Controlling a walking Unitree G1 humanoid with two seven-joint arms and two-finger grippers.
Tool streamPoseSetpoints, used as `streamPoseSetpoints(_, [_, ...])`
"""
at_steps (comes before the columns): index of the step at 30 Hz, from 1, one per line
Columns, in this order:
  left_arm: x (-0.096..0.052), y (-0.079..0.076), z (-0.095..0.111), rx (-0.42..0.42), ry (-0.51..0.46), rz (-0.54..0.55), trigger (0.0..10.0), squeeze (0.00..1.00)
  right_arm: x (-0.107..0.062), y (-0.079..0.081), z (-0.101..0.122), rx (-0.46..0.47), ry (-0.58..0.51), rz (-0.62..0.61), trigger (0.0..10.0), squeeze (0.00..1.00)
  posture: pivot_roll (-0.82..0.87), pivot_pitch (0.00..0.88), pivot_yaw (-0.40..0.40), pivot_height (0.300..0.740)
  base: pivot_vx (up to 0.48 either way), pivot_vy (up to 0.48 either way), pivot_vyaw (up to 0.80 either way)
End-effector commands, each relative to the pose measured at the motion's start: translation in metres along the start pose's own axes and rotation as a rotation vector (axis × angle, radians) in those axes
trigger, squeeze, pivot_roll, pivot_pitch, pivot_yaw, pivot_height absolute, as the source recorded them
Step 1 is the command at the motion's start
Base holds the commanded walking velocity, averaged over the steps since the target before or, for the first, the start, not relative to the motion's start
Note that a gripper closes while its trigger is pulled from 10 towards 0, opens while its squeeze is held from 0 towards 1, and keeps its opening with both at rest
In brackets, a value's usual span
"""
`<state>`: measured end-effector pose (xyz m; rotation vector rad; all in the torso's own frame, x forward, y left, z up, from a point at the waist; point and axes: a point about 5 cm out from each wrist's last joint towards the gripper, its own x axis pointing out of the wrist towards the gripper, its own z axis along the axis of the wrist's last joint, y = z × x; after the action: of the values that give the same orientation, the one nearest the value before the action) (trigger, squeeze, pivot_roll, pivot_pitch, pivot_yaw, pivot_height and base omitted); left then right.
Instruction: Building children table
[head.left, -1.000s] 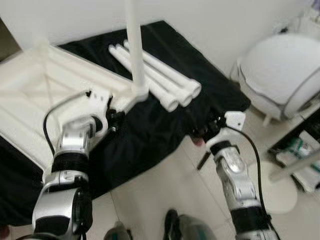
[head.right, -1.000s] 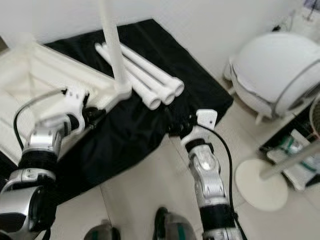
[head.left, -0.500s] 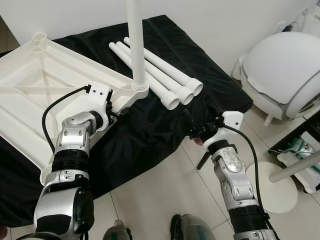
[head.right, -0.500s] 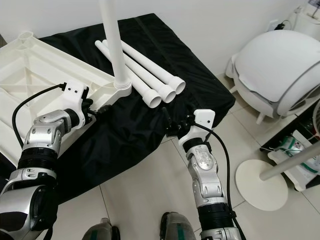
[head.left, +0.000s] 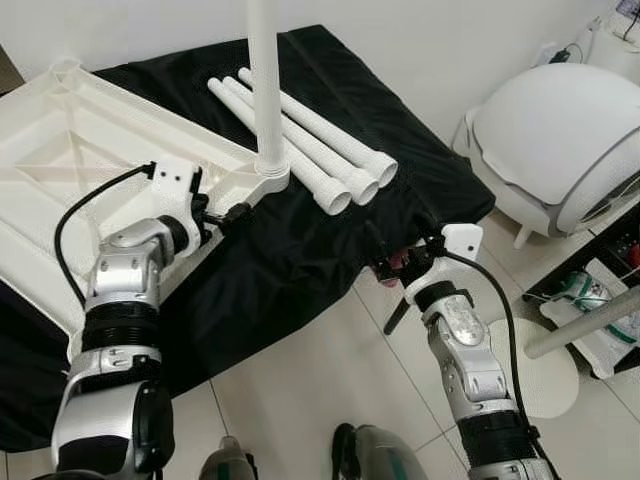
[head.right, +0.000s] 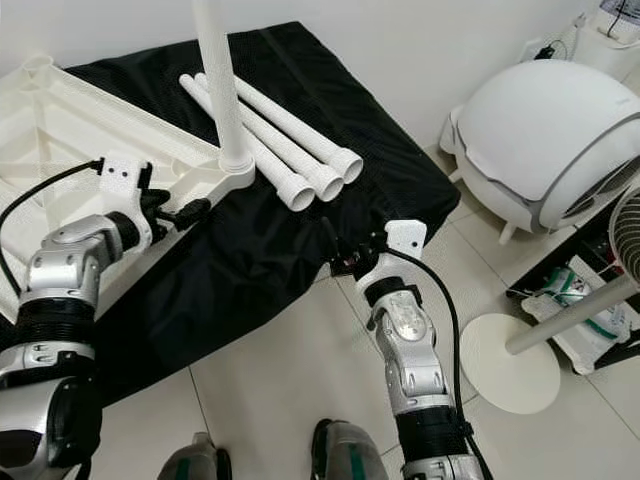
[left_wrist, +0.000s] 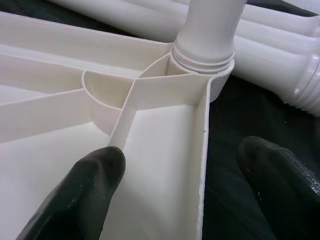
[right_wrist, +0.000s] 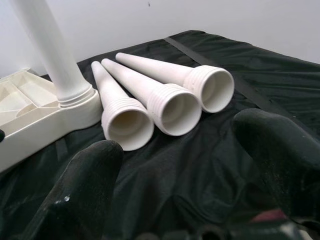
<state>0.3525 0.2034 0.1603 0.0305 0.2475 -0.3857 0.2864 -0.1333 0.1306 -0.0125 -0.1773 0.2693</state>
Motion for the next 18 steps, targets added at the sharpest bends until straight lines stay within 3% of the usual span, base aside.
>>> streamPoseSetpoints(1, [-0.019,0.018,0.036,0.068,-0.124,0.035,10.0,0.00,0.000,-0.001,-0.003,0.002,0.011,0.003,10.0,0.00,-0.06,0.024,-0.004,0.740,0.000,0.000,0.00])
streamPoseSetpoints(5, [-0.027,0.019,0.050,0.078,-0.198,-0.036,10.0,0.00,0.003,-0.004,-0.003,-0.006,0.010,0.000,10.0,0.00,-0.05,0.025,-0.007,0.740,0.000,0.000,0.00])
streamPoseSetpoints(9, [-0.030,0.022,0.054,0.111,-0.233,-0.024,10.0,0.00,0.004,-0.006,-0.002,-0.012,0.006,0.001,10.0,0.00,-0.05,0.024,-0.007,0.740,0.000,0.000,0.00])
streamPoseSetpoints(12, [-0.027,0.026,0.053,0.023,-0.293,0.030,10.0,0.00,0.012,-0.010,0.002,-0.029,-0.009,0.007,10.0,0.00,-0.05,0.021,-0.013,0.740,0.000,0.000,0.00])
streamPoseSetpoints(18, [-0.018,0.027,0.036,0.046,-0.269,0.149,10.0,0.00,0.019,-0.012,0.004,-0.045,-0.020,0.014,10.0,0.00,-0.04,0.022,-0.020,0.740,0.000,0.000,0.00])
